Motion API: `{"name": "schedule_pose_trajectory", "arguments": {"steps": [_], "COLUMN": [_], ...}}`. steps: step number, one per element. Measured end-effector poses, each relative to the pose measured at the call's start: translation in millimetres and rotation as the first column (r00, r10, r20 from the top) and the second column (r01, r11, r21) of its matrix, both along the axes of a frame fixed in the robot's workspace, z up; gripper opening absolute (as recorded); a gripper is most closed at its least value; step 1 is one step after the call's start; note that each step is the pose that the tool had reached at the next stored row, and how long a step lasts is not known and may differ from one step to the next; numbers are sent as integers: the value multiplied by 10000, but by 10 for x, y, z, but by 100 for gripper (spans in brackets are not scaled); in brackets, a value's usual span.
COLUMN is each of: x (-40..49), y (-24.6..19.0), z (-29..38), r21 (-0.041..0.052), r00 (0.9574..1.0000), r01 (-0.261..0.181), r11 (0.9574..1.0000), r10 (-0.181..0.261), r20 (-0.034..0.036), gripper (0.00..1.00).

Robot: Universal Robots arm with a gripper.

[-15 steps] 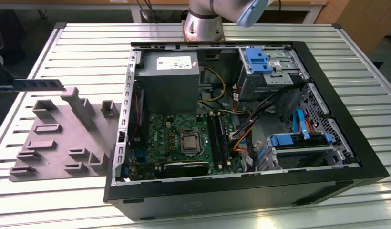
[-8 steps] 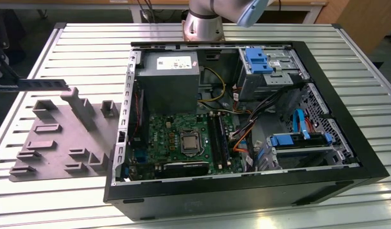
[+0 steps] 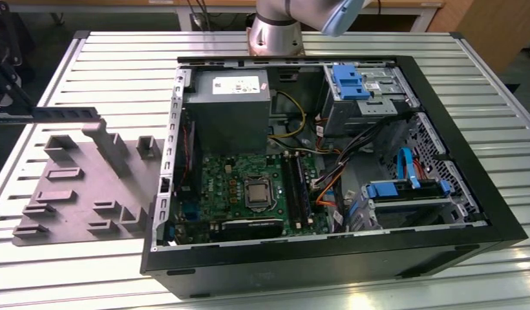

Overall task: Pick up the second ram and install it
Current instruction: 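Pick up the second ram and move it above second insertion slot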

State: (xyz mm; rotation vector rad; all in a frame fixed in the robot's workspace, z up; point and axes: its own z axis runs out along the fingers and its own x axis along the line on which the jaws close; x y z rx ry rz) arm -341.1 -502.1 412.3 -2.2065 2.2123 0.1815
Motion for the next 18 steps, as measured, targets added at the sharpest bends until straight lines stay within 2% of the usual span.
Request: {"name": "schedule_pose_trajectory", "arguments": {"steps": [18], "x": [189], "y": [0], "z": [0], "r21": [0], "r00": [10000], "r01": [1], "r11": [10000], "r10": [-1], "r20": [0], "gripper": [11]}}
